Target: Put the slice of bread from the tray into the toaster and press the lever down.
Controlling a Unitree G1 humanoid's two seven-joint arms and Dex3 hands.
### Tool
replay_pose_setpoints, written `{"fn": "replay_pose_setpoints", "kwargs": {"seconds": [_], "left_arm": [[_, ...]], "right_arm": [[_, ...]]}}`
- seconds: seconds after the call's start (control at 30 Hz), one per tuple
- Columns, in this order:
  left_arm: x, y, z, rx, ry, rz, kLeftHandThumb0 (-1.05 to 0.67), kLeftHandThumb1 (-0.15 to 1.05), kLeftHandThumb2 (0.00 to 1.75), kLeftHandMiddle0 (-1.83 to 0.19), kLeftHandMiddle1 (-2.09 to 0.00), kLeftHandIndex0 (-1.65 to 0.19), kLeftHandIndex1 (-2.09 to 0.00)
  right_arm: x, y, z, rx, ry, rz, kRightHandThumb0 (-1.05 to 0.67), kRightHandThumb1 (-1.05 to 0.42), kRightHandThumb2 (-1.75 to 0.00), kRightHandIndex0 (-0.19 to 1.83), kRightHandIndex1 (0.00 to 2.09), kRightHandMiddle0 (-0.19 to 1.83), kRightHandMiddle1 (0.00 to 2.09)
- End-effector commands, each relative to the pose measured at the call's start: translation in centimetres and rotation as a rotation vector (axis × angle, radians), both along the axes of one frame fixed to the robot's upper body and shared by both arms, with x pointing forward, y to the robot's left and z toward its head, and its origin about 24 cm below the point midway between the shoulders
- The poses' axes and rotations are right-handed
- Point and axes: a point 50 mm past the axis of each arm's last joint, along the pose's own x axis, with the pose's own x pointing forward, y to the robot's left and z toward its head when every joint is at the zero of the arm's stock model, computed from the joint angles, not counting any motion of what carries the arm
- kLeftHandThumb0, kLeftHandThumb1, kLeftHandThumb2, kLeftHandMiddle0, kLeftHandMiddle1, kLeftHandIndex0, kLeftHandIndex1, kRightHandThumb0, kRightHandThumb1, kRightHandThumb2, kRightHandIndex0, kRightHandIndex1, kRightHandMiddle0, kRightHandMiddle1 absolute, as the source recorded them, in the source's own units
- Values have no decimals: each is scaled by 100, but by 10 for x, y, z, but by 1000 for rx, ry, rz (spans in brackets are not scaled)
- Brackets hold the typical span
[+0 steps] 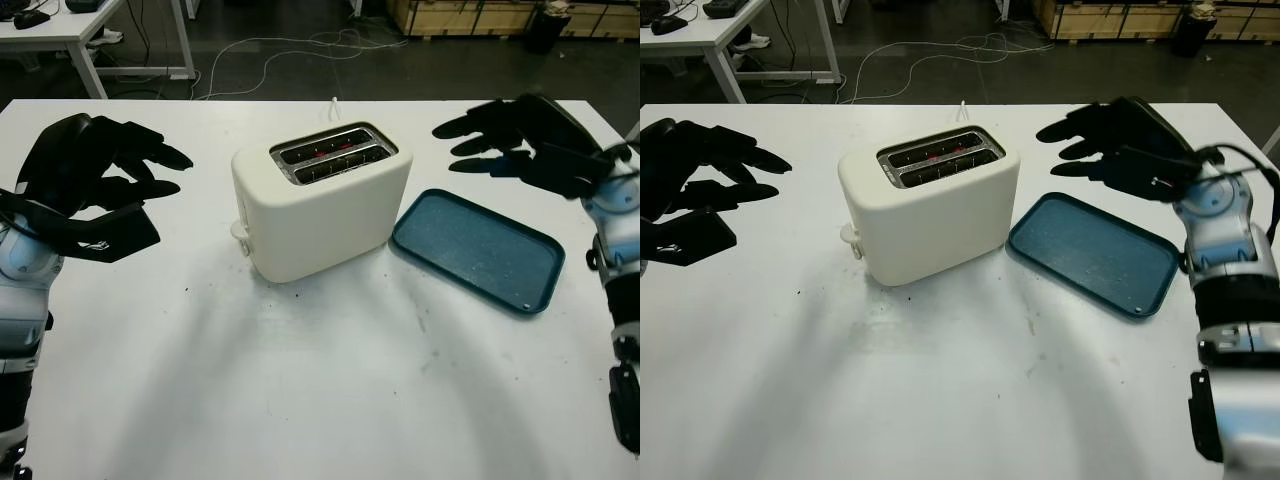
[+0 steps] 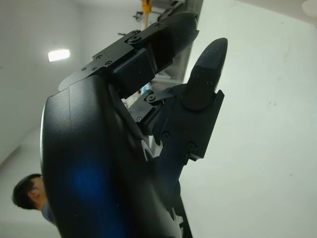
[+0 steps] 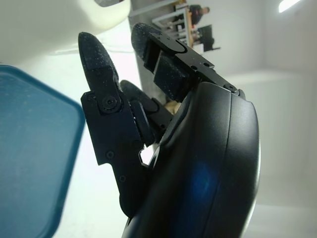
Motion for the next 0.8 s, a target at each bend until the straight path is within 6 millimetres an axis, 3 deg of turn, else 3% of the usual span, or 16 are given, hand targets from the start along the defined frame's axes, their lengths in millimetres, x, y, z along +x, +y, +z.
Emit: {"fn": "replay_pose_setpoints", "kwargs": {"seconds": [0.0,0.27,0.77], "left_arm": [[3,-2,9,44,-20,-6,-42,71,0,-111,-73,-124,-11],[7,-2,8,55,11,-9,-37,71,0,-106,-87,-127,-13],[3,-7,7,55,-1,-18,-36,72,0,-102,-97,-126,-15]], "right_arm": [[2,0,11,-38,-40,3,-66,-83,-1,101,2,92,1],[4,-1,22,-60,-60,-27,-54,-81,0,101,1,91,0],[2,1,15,-53,-62,17,-57,-81,0,104,2,95,1]]}}
